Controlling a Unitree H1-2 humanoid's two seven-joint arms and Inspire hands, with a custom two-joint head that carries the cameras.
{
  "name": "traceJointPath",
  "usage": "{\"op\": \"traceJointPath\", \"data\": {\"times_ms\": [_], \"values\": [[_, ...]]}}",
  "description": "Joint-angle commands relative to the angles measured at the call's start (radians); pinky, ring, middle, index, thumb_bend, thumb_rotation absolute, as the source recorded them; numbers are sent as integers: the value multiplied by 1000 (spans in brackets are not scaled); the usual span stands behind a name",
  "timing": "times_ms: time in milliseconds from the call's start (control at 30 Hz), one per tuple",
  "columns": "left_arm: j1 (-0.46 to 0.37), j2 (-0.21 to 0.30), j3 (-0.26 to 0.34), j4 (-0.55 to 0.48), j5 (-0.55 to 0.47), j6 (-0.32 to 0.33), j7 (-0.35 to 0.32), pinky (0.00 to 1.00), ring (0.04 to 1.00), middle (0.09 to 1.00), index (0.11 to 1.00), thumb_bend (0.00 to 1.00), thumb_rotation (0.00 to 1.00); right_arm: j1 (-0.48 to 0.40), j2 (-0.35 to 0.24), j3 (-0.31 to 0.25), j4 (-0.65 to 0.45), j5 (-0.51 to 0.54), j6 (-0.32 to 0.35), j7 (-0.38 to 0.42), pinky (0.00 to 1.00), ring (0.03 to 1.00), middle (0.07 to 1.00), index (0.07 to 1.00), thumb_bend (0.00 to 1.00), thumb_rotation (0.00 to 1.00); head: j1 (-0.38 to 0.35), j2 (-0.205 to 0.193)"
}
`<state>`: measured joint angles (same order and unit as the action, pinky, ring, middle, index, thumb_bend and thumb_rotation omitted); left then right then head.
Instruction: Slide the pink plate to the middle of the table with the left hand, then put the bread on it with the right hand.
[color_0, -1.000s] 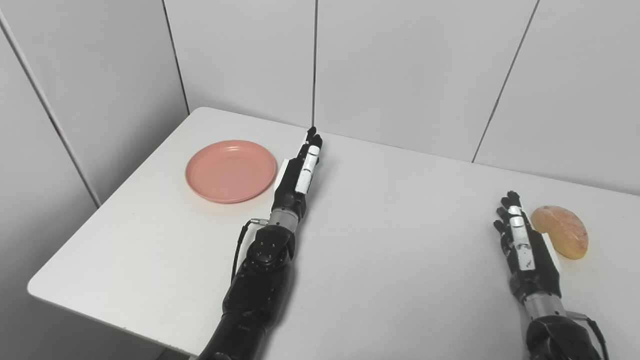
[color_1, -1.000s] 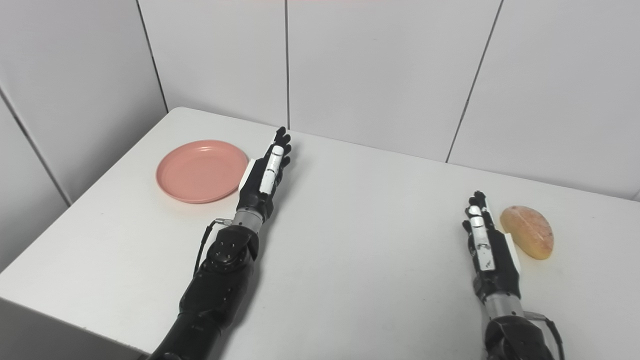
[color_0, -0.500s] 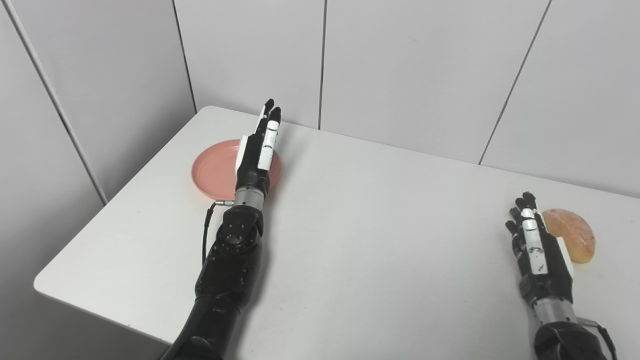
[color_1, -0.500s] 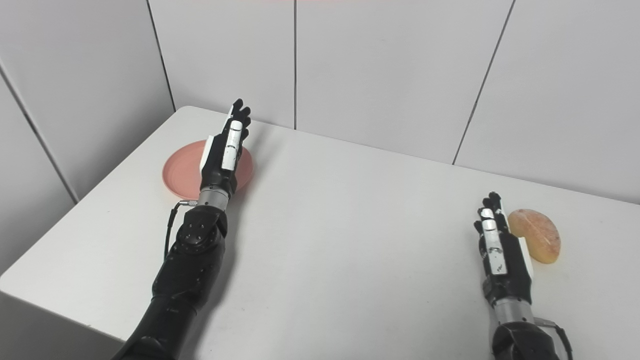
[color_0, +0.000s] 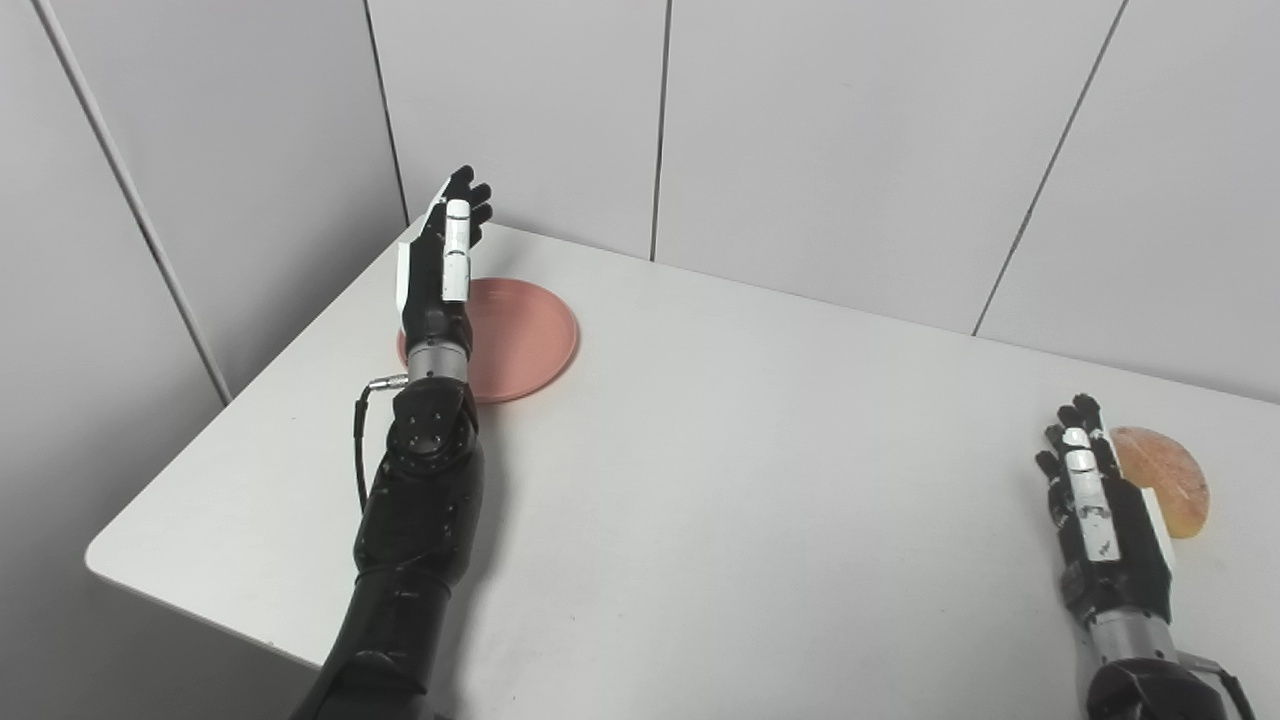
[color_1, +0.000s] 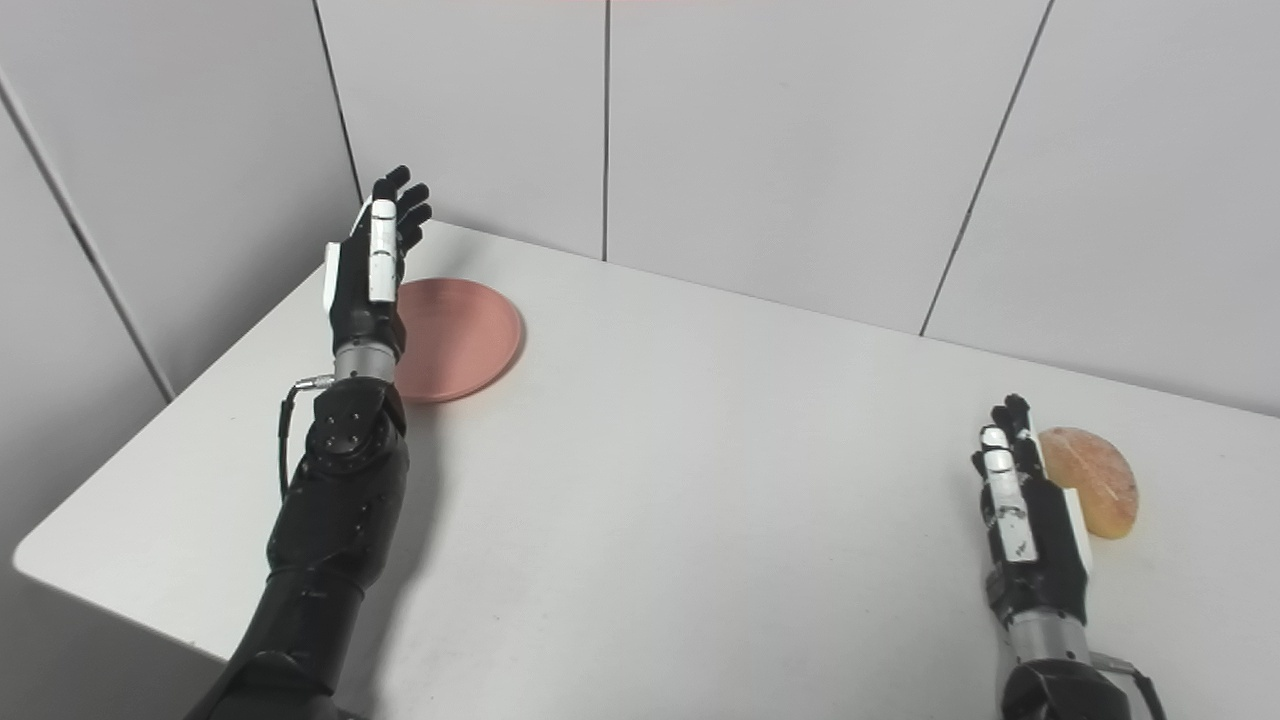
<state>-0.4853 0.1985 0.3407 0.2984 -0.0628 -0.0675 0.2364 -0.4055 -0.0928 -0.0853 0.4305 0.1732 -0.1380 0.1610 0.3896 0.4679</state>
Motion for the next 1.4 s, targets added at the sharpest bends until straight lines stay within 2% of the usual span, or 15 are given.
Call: {"op": "traceJointPath", "data": {"times_ms": [0, 300, 567, 800, 1000, 1200, 1367], "values": [[-32, 37, 7, -31, 14, -1, 23, 890, 830, 816, 816, 685, 1000, 6, 0, -5, -10, 8, -26, 4, 1000, 1000, 1000, 1000, 624, 811, 1, 1], [-18, 99, 39, 42, 19, -41, 54, 893, 836, 818, 805, 662, 1000, 8, -4, 1, -20, 12, -34, 13, 1000, 1000, 1000, 1000, 587, 806, 0, 4], [-4, 141, 52, 131, -5, -47, 40, 899, 850, 832, 810, 675, 1000, 13, -5, 3, -42, 9, -11, 7, 1000, 1000, 1000, 1000, 600, 808, 2, 4], [-7, 147, 51, 205, -45, -23, 6, 902, 864, 837, 823, 672, 1000, 13, -1, -1, -52, 15, -3, 0, 1000, 1000, 1000, 1000, 578, 806, 2, 8], [-23, 133, 74, 255, -123, -1, -11, 864, 847, 820, 804, 670, 1000, 14, -2, 0, -62, 16, 4, 0, 1000, 1000, 1000, 1000, 578, 816, 3, 7], [-36, 110, 115, 267, -283, 70, -94, 874, 875, 862, 843, 687, 1000, 13, -8, 0, -71, 19, 29, 3, 1000, 1000, 1000, 1000, 611, 848, 3, 8], [-35, 109, 110, 260, -322, 126, -112, 873, 881, 873, 852, 666, 1000, 12, -14, 3, -76, 12, 38, 5, 1000, 1000, 1000, 1000, 619, 849, 2, 10]]}}
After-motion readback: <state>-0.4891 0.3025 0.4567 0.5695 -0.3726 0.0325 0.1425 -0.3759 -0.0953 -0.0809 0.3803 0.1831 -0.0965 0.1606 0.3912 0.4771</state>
